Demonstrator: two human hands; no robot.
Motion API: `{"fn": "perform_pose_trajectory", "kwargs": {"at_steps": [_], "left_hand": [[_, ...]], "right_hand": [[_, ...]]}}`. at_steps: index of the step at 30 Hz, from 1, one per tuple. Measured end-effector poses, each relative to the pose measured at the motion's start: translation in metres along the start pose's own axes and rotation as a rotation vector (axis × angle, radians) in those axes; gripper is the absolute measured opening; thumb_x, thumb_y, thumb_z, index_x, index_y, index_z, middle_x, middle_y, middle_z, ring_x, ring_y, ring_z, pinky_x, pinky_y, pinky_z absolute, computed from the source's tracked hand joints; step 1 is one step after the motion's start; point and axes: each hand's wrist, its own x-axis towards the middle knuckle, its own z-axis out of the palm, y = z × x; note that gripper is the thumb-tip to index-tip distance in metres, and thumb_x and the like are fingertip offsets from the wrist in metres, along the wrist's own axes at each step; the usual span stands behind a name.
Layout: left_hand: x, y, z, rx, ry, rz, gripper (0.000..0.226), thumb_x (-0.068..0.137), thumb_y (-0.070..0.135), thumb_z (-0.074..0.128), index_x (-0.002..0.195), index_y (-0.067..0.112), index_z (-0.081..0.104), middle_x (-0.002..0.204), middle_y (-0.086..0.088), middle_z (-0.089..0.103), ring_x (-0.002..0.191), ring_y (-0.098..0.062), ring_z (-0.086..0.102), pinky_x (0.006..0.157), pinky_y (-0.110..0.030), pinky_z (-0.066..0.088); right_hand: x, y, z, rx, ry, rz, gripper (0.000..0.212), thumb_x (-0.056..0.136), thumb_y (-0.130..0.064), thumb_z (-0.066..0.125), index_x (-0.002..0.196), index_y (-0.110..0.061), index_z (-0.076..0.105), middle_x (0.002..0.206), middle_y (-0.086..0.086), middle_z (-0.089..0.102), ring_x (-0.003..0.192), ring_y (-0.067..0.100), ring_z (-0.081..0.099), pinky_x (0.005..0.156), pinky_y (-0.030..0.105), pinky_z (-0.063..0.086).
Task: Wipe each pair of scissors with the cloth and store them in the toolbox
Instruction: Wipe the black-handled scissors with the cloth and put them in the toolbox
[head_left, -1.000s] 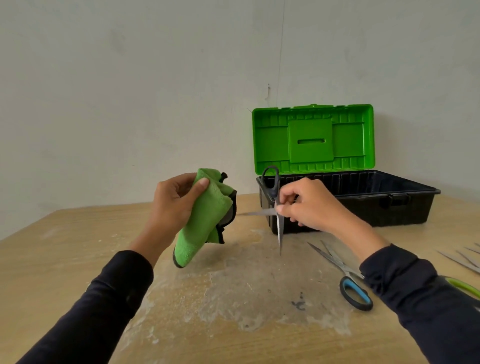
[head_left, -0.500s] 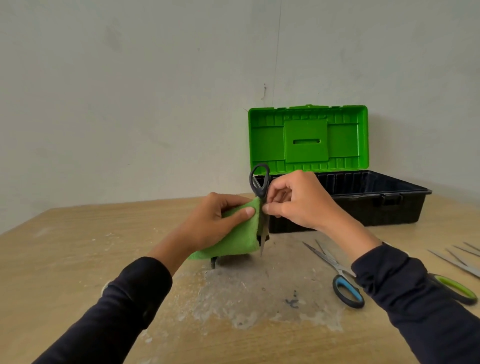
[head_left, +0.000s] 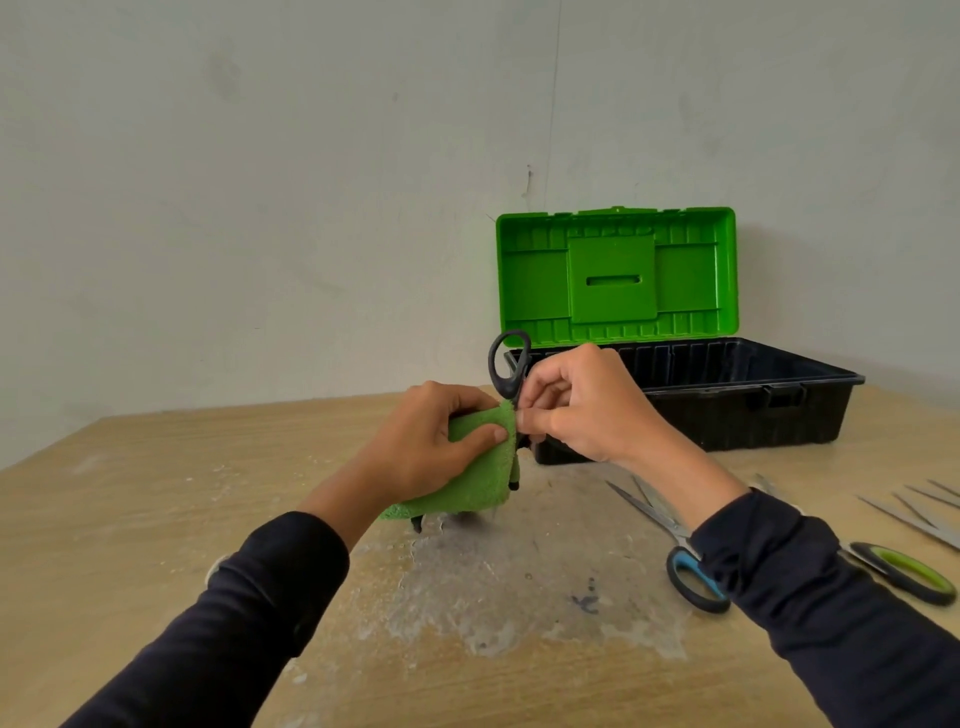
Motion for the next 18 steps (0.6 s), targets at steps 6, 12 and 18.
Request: {"fn": "perform_pose_trajectory", "kwargs": {"at_steps": [6, 12, 18], "left_hand": [[-0.001, -0.007, -0.010, -0.006, -0.007, -0.051, 0.015, 0.086, 0.027, 0.060, 0.098, 0.022, 0.068, 0.089, 0.006, 0.069, 0.079, -0.004, 0.063, 0.065, -0.015, 0.048], [0.000, 0.004, 0.004, 0.015, 0.055, -0.024, 0.016, 0.084, 0.027, 0.063, 0.098, 0.022, 0.069, 0.087, 0.009, 0.069, 0.077, -0.003, 0.063, 0.064, -0.016, 0.049], [0.000, 0.006, 0.001, 0.074, 0.091, -0.003, 0.016, 0.087, 0.029, 0.059, 0.098, 0.021, 0.069, 0.077, 0.011, 0.064, 0.069, 0.000, 0.059, 0.058, -0.007, 0.043]], "right_hand": [[0.000, 0.002, -0.015, 0.024, -0.002, 0.015, 0.017, 0.071, -0.006, 0.076, 0.061, -0.014, 0.065, 0.054, 0.002, 0.067, 0.047, 0.005, 0.063, 0.052, 0.010, 0.046], [0.000, -0.003, -0.004, -0.017, -0.018, 0.016, 0.014, 0.067, 0.004, 0.072, 0.062, -0.008, 0.068, 0.056, 0.007, 0.067, 0.051, 0.014, 0.066, 0.056, 0.022, 0.055], [0.000, -0.004, -0.005, 0.018, 0.025, 0.016, 0.013, 0.070, -0.003, 0.074, 0.061, -0.010, 0.068, 0.054, 0.007, 0.068, 0.049, 0.013, 0.065, 0.054, 0.014, 0.049]]}}
